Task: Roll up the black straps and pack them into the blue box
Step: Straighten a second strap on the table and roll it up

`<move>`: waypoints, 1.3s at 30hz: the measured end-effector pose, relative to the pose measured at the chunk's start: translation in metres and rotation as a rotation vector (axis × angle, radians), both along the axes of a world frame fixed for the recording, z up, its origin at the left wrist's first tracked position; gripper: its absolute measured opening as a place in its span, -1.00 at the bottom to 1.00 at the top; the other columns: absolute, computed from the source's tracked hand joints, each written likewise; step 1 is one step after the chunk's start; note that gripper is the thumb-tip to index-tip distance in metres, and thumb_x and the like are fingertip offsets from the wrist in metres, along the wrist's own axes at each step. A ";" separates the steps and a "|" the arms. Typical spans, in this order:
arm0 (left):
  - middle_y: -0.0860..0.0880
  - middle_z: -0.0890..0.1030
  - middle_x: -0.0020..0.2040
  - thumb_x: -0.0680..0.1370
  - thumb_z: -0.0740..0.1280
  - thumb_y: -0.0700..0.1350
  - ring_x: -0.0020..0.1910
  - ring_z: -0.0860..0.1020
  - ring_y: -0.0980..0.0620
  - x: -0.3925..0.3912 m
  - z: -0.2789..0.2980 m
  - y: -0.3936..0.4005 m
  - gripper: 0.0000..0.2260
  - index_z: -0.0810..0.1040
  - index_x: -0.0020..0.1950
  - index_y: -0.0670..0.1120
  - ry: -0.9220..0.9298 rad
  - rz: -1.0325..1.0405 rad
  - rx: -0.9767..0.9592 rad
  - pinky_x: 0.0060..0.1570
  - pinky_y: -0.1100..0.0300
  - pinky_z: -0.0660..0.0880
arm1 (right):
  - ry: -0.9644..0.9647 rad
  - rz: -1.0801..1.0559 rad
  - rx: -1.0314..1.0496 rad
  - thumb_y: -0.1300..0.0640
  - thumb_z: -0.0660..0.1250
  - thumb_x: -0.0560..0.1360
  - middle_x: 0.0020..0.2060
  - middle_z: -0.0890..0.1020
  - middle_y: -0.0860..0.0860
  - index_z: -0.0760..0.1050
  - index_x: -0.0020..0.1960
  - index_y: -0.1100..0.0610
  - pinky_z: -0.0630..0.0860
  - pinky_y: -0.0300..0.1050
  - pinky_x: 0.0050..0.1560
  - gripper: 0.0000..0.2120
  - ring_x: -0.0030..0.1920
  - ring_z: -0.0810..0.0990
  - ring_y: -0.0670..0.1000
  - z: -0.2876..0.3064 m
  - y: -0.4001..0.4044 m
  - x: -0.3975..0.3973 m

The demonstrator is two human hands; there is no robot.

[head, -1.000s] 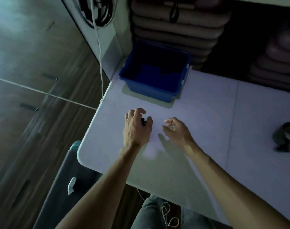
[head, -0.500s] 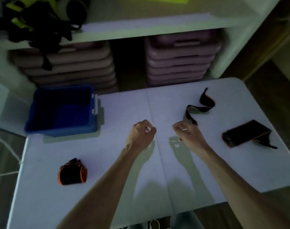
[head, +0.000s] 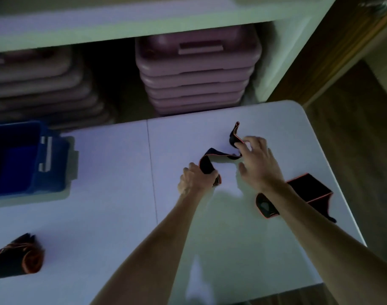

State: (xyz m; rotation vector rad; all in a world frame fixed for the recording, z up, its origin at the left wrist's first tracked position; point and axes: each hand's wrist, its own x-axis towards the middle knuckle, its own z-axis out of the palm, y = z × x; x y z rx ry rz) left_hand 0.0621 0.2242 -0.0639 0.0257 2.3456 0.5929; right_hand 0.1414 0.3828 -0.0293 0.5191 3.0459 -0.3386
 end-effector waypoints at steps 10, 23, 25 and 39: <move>-0.22 0.49 0.09 0.46 0.28 -0.08 0.11 0.49 -0.25 -0.049 0.001 -0.021 -0.78 0.62 0.02 -0.14 0.371 -0.049 -0.071 -0.02 -0.04 0.48 | 0.041 0.491 0.135 0.08 0.14 0.53 -0.09 0.63 0.09 0.55 -0.06 0.17 0.06 0.08 0.50 -0.75 0.15 0.55 0.11 -0.018 0.043 -0.033; -0.20 0.29 0.40 0.45 0.38 -0.12 0.34 0.29 -0.26 -0.085 -0.001 -0.015 -0.59 0.47 0.30 0.00 0.698 -0.593 -0.226 0.22 -0.11 0.35 | -0.398 -0.119 -0.707 0.06 0.31 0.53 -0.48 0.38 -0.02 0.25 -0.35 0.09 0.31 -0.04 -0.32 -0.65 -0.42 0.37 0.04 -0.069 -0.046 0.016; -0.24 0.28 0.41 0.34 0.39 -0.21 0.30 0.35 -0.28 -0.052 -0.011 -0.015 -0.38 0.35 0.39 -0.04 0.730 -0.490 -0.164 0.12 -0.12 0.43 | -0.410 -0.169 -0.652 0.03 0.33 0.50 -0.38 0.48 0.02 0.30 -0.29 0.08 0.43 -0.02 -0.23 -0.71 -0.30 0.50 0.15 -0.085 -0.053 0.032; 0.01 -0.18 0.65 0.57 0.25 0.19 0.59 -0.04 -0.23 0.030 -0.055 -0.037 -0.24 -0.12 0.63 0.08 0.312 -0.643 -0.173 0.46 -0.27 0.10 | -0.110 -0.195 -0.525 0.16 0.47 0.42 -0.13 0.54 0.13 0.38 0.01 0.19 0.46 -0.02 -0.28 -0.70 -0.16 0.57 0.20 -0.085 -0.075 0.068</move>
